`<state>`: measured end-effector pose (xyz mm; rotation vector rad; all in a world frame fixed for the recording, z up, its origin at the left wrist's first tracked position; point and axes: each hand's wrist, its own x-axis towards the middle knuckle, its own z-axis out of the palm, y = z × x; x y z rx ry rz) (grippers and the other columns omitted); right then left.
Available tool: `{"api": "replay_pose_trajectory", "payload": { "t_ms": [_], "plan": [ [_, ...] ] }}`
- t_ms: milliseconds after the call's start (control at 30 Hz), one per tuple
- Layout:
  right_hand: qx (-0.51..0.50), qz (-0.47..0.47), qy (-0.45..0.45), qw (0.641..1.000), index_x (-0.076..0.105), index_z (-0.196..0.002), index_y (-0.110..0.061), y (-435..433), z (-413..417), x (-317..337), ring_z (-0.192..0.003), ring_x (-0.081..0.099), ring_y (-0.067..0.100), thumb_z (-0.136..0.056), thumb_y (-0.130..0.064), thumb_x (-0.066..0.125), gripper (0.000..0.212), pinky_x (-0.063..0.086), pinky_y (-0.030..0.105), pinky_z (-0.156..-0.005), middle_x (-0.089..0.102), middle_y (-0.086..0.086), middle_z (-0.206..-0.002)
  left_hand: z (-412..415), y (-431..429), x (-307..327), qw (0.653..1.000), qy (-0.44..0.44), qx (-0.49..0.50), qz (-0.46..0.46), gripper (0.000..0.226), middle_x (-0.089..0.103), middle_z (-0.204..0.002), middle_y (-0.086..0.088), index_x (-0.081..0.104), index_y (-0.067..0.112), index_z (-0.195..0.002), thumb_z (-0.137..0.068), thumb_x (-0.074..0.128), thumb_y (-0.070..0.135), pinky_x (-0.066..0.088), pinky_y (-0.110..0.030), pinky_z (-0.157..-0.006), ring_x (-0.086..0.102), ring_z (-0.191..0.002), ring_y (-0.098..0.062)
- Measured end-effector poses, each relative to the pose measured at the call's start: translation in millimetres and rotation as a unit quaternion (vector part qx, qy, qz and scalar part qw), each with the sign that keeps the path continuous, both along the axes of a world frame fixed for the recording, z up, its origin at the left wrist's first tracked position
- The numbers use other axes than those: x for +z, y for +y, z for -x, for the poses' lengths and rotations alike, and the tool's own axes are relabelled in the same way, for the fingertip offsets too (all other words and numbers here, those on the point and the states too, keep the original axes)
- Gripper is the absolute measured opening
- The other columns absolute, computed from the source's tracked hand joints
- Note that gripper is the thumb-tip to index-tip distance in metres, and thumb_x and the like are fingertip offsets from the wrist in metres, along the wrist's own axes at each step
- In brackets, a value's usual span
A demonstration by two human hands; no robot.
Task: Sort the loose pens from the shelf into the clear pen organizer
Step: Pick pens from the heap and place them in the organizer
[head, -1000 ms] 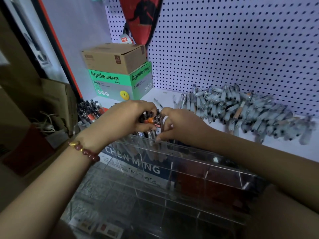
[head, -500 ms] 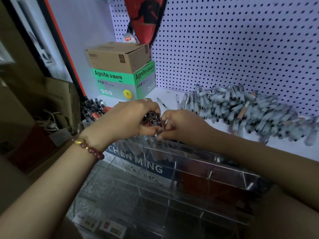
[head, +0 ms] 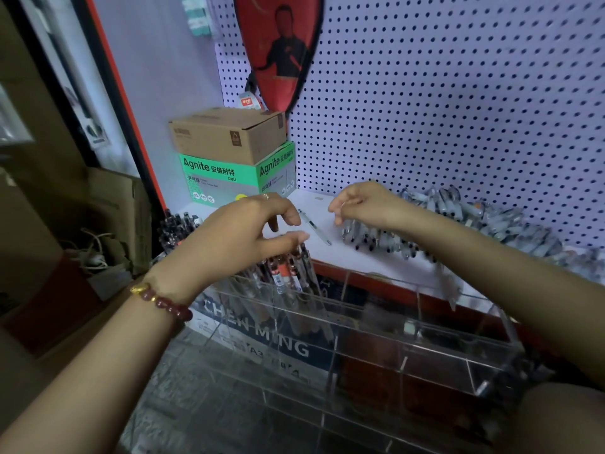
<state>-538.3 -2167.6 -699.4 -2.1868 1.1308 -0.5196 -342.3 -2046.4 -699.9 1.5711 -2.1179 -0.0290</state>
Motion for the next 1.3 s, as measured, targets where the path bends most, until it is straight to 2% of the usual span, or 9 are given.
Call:
{"api": "replay_pose_trajectory", "payload": {
  "t_ms": [100, 300, 467, 533, 633, 733, 967, 1167, 1300],
  "plan": [
    [-0.003, 0.042, 0.079, 0.996, 0.071, -0.101, -0.006, -36.1, -19.0, -18.5, -0.072, 0.056, -0.001, -0.089, -0.015, 0.065, 0.017, 0.045, 0.016, -0.076, 0.071, 0.003, -0.104, -3.3, -9.8, -1.5, 0.997, 0.067, -0.003, 0.027, 0.023, 0.062, -0.090, 0.015, 0.064, 0.027, -0.092, -0.088, 0.052, 0.047, 0.039, -0.027, -0.063, 0.056, -0.079, -0.002],
    [-0.021, 0.119, 0.318, 0.940, 0.060, -0.068, -0.012, -67.8, -54.4, -50.1, -0.053, 0.044, 0.014, -0.084, -0.055, 0.063, 0.046, 0.036, 0.026, -0.058, 0.046, 0.000, -0.057, -7.9, -26.5, -5.7, 0.991, 0.124, 0.017, 0.050, 0.008, 0.065, -0.090, 0.017, 0.066, 0.023, -0.091, -0.093, 0.059, 0.022, 0.038, -0.014, -0.064, 0.057, -0.083, 0.004],
    [-0.051, 0.090, 0.279, 0.955, 0.038, -0.052, -0.016, -75.1, -56.7, -55.4, -0.047, 0.033, 0.016, -0.085, -0.032, 0.065, 0.045, 0.028, 0.025, -0.056, 0.034, -0.001, -0.050, -9.5, -35.7, -6.7, 0.982, 0.178, 0.028, 0.061, 0.011, 0.065, -0.086, 0.012, 0.066, 0.021, -0.088, -0.093, 0.057, 0.017, 0.036, -0.011, -0.061, 0.057, -0.080, 0.001],
    [-0.059, 0.036, 0.193, 0.979, 0.046, -0.053, -0.014, -77.2, -53.6, -49.1, -0.048, 0.039, 0.017, -0.084, -0.027, 0.065, 0.039, 0.034, 0.024, -0.053, 0.040, 0.001, -0.050, -9.3, -37.7, -6.7, 0.976, 0.205, 0.031, 0.069, 0.014, 0.065, -0.088, 0.012, 0.065, 0.020, -0.090, -0.094, 0.054, 0.012, 0.037, -0.011, -0.060, 0.057, -0.080, 0.000],
    [-0.012, -0.048, 0.072, 0.996, 0.071, -0.089, -0.009, -70.5, -45.3, -23.2, -0.082, 0.062, 0.018, -0.087, -0.034, 0.065, 0.025, 0.051, 0.031, -0.080, 0.067, 0.003, -0.088, -8.3, -39.8, -6.3, 0.961, 0.266, 0.028, 0.069, 0.020, 0.063, -0.095, 0.015, 0.058, 0.025, -0.094, -0.096, 0.049, 0.007, 0.043, -0.011, -0.068, 0.061, -0.087, -0.008],
    [0.109, -0.122, -0.002, 0.986, 0.064, -0.075, -0.017, -46.5, -37.5, 10.7, -0.062, 0.042, 0.010, -0.092, -0.035, 0.061, 0.025, 0.036, 0.027, -0.071, 0.054, -0.008, -0.062, -3.3, -38.4, -4.8, 0.950, 0.307, 0.005, 0.057, 0.028, 0.056, -0.107, 0.019, 0.052, 0.034, -0.099, -0.098, 0.046, 0.007, 0.042, -0.010, -0.079, 0.060, -0.097, -0.012],
    [0.225, -0.072, -0.014, 0.972, 0.059, -0.073, -0.013, -6.2, -49.1, 35.5, -0.076, 0.042, 0.017, -0.096, -0.019, 0.052, 0.025, 0.036, 0.030, -0.081, 0.058, -0.005, -0.067, 9.1, -40.2, -4.4, 0.922, 0.381, -0.004, 0.062, 0.025, 0.053, -0.125, -0.019, 0.051, 0.022, -0.114, -0.097, 0.047, 0.004, 0.046, -0.010, -0.082, 0.064, -0.099, -0.015],
    [0.265, -0.089, 0.001, 0.960, 0.066, -0.094, -0.004, -12.6, -52.8, 32.0, -0.081, 0.053, 0.028, -0.093, -0.024, 0.059, 0.021, 0.042, 0.035, -0.092, 0.062, -0.007, -0.070, 5.9, -37.7, -2.6, 0.887, 0.449, 0.067, 0.090, 0.029, 0.068, -0.096, -0.004, 0.064, 0.022, -0.089, -0.088, 0.059, -0.006, 0.050, -0.011, -0.072, 0.066, -0.077, -0.007],
    [0.151, 0.017, 0.123, 0.981, 0.067, -0.098, -0.013, -43.4, -37.9, 13.9, -0.072, 0.059, 0.009, -0.095, -0.034, 0.054, 0.024, 0.049, 0.022, -0.076, 0.068, -0.003, -0.083, 6.4, -34.3, -2.0, 0.857, 0.509, 0.048, 0.062, 0.021, 0.064, -0.081, 0.004, 0.065, 0.015, -0.087, -0.088, 0.059, -0.006, 0.053, -0.017, -0.071, 0.060, -0.064, 0.001]
  ]
}}
